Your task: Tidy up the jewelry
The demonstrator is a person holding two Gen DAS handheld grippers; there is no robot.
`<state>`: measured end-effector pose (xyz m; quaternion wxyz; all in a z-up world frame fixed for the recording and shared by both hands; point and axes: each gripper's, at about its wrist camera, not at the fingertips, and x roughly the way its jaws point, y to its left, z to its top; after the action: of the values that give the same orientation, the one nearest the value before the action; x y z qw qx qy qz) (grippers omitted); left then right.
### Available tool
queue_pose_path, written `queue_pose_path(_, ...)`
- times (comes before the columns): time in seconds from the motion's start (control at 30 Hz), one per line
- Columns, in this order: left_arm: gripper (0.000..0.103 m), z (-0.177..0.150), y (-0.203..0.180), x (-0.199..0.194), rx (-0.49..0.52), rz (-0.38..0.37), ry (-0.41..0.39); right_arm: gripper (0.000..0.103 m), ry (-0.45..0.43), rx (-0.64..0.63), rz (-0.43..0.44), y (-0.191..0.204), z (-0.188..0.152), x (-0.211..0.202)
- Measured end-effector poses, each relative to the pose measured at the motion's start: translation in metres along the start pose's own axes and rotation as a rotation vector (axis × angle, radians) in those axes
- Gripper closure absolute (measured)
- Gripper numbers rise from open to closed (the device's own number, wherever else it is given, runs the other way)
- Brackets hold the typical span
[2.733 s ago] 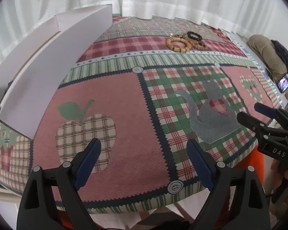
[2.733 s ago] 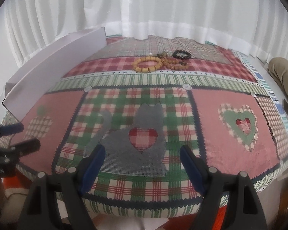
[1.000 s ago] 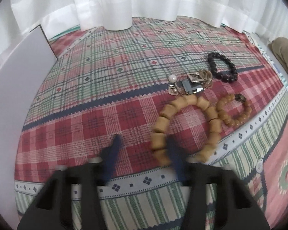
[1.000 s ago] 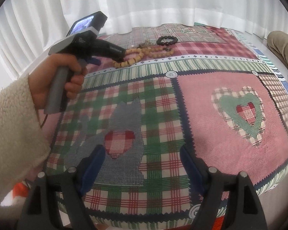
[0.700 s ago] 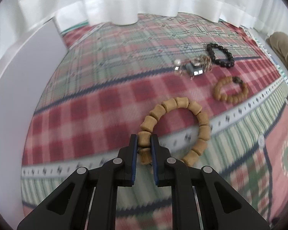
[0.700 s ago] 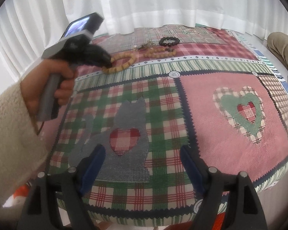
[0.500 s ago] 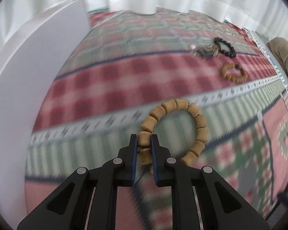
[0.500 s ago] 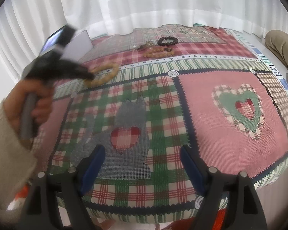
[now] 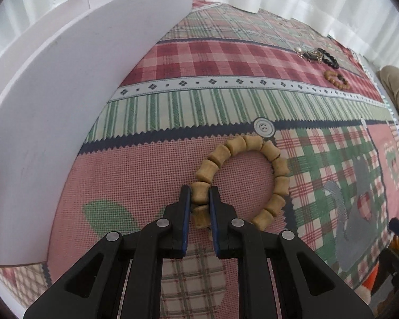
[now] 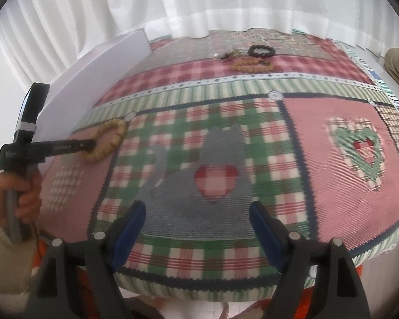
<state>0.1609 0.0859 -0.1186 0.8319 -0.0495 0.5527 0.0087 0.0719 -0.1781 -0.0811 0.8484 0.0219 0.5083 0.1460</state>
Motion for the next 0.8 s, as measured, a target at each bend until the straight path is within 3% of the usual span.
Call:
queue_pose_path(0.23, 0.089, -0.0027, -0.0059, 0.0, 0.036, 0.04, -0.018, 0.021, 0.002, -0.017, 0.001, 0.0076, 0.0004, -0.0014)
queue_pose_path(0.8, 0.085, 0.0, -0.0083, 0.0039, 0.05, 0.044, -0.022, 0.021, 0.025, 0.011, 0.015, 0.0, 0.0011, 0.0061)
